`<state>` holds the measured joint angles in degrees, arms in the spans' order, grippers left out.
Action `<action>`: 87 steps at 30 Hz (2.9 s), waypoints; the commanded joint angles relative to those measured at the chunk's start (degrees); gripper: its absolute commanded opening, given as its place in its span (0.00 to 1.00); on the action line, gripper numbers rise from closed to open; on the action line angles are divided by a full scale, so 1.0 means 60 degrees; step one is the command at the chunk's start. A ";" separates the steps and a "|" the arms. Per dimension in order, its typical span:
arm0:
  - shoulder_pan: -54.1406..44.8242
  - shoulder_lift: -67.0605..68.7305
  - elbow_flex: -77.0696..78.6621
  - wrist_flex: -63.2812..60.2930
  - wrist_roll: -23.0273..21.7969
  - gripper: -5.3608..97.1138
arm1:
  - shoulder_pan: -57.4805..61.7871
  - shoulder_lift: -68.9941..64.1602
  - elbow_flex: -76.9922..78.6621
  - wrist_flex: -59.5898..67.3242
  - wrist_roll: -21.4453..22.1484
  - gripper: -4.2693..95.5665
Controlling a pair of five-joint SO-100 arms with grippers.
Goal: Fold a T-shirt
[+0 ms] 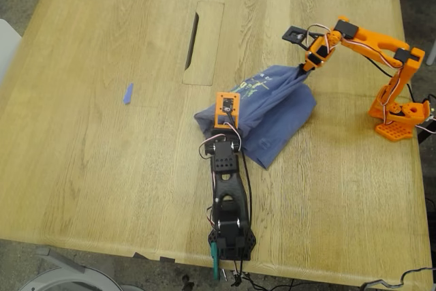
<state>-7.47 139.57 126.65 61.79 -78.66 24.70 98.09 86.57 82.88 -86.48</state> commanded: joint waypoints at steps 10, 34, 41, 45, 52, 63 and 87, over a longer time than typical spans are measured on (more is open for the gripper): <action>0.1318 0.2227 -0.0337 0.2021 0.0205 0.05 | -0.0190 0.2241 0.1274 0.0645 0.0015 0.04; 0.4980 0.5610 0.4424 0.2051 0.0352 0.18 | -0.1421 0.5771 0.7456 -0.3574 0.0278 0.04; 0.4980 0.7529 0.5610 0.2388 -0.0322 0.47 | -0.1157 0.6357 0.8379 -0.4321 0.0469 0.21; 0.5054 0.7559 0.5625 0.2725 -0.1245 0.53 | -0.1055 0.6958 0.9067 -0.4453 0.0630 0.28; 0.6929 0.7573 0.5698 0.2871 -0.5596 0.67 | -0.0981 0.7866 0.9888 -0.4175 0.0718 0.44; 0.7559 0.6958 0.4878 0.3442 -0.7075 0.77 | -0.1084 0.9683 1.0840 -0.3047 0.0776 0.53; 0.2666 0.0366 -0.0498 -0.0176 -0.4263 0.18 | -0.2783 0.6577 0.5962 -0.3501 0.0996 0.04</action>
<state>12.13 145.99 131.31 65.30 -104.85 9.67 139.22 126.21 64.69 -80.95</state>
